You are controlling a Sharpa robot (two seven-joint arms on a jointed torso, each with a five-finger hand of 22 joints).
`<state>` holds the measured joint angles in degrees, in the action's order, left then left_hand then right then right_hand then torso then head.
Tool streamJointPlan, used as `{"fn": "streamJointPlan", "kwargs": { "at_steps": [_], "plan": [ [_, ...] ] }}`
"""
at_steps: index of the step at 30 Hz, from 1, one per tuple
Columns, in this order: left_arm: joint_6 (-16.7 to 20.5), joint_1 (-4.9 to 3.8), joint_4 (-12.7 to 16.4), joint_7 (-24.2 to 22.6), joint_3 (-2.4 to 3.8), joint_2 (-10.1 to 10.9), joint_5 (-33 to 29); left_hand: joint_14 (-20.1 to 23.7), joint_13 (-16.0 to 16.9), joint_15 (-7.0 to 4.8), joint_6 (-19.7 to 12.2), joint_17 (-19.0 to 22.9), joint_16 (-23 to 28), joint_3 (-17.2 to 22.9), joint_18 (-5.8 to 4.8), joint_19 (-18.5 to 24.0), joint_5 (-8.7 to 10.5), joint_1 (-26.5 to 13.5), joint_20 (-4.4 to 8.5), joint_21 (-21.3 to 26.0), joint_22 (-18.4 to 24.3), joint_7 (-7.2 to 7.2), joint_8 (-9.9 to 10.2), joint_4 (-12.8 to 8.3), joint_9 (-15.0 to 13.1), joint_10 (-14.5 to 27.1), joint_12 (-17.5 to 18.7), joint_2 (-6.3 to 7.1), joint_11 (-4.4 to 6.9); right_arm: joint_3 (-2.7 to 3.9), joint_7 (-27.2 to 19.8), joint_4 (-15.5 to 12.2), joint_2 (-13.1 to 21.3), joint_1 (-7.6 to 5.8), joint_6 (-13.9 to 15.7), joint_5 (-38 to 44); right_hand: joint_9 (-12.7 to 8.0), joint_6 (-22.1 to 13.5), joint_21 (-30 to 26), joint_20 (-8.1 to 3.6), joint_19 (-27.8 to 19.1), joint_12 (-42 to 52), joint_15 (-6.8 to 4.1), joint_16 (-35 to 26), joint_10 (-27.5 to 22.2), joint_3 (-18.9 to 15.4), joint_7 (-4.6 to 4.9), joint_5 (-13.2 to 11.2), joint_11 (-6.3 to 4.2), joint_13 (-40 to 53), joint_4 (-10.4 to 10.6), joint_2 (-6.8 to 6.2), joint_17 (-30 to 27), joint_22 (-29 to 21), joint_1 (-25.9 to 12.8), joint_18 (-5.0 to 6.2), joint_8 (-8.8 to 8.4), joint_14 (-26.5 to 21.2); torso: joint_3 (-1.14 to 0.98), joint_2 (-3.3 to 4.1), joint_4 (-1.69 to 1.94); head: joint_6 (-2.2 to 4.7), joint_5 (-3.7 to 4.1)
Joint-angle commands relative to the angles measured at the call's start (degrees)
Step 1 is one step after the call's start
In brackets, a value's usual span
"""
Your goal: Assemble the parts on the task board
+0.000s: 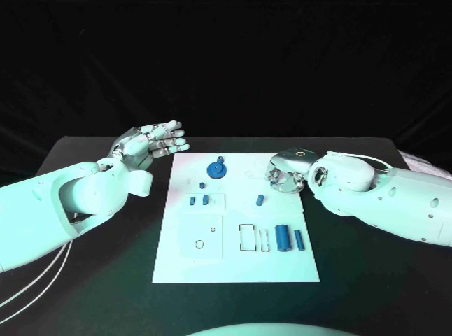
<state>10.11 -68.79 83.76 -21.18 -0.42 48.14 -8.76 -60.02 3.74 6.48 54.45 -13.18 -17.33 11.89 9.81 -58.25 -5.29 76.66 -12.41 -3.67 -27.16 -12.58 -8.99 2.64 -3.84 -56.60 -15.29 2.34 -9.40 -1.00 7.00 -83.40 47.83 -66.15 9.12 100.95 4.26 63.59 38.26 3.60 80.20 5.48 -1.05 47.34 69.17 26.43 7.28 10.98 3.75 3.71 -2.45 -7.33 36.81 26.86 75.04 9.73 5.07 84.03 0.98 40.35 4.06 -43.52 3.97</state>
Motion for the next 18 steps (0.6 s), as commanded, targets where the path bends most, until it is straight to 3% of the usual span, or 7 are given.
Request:
{"fn": "streamJointPlan", "kwargs": {
  "at_steps": [1, 10, 18],
  "plan": [
    [-1.51, 0.0, 0.3, -0.23, 0.03, -0.04, 0.41, -0.59, -0.04, -0.12, -0.4, 0.11, 0.38, -0.35, 0.7, 0.2, -0.32, 0.54, -0.13, 0.03, 0.31, -0.13, -0.24, -0.05, 0.05, 0.38, 0.27, -0.12, 0.04, -0.28, 0.38, 0.14, -0.32, 0.68, -2.37, 2.44, 0.18, 0.85, 2.55, 0.22, 0.02, 0.06, -0.14, 2.33, 0.88, 0.6, -0.09, -0.28, -0.21, 0.11, -0.1, 0.67, 2.37, 2.63, 0.35, -0.48, 0.07, 2.01, 0.06, 0.04, 0.09, -0.1, 0.03],
    [-1.2, 0.0, 0.24, 0.47, 0.02, -0.1, 1.84, -1.23, 0.0, -0.2, -0.29, 0.2, 0.78, -0.42, 0.73, -0.11, -0.34, 1.04, -0.07, -0.09, 1.0, -0.21, -0.41, -0.34, 0.04, 0.15, 0.15, -0.22, 0.05, -0.28, 1.29, 0.11, -0.65, 1.21, -1.81, 5.08, 0.94, 3.91, 12.04, 0.08, 0.94, 0.72, -0.94, 9.69, 4.07, 2.9, -0.86, -4.25, -1.14, 0.4, -1.47, 2.71, 9.88, 12.74, 2.23, -1.55, 1.28, 2.48, 0.06, -0.02, 0.09, -0.3, -0.04],
    [-1.24, 0.0, 0.22, 0.63, 0.02, -0.12, 3.49, -1.45, 0.0, -0.23, -0.25, 0.25, 0.97, -0.48, 0.73, -0.26, -0.34, 1.26, -0.03, -0.12, 1.3, -0.24, -0.48, -0.51, 0.04, 0.08, 0.11, -0.17, 0.06, -0.26, 1.98, -0.55, -0.39, 1.43, 2.21, 6.98, 1.31, 4.3, 15.78, 0.13, -0.25, 0.05, -0.86, 11.97, 5.2, 5.88, -0.78, -7.52, -1.15, 0.41, -2.71, 3.37, 11.57, 16.22, 2.58, -1.76, 1.21, 1.72, 0.02, -0.04, 0.02, -0.36, -0.05]
  ]
}}
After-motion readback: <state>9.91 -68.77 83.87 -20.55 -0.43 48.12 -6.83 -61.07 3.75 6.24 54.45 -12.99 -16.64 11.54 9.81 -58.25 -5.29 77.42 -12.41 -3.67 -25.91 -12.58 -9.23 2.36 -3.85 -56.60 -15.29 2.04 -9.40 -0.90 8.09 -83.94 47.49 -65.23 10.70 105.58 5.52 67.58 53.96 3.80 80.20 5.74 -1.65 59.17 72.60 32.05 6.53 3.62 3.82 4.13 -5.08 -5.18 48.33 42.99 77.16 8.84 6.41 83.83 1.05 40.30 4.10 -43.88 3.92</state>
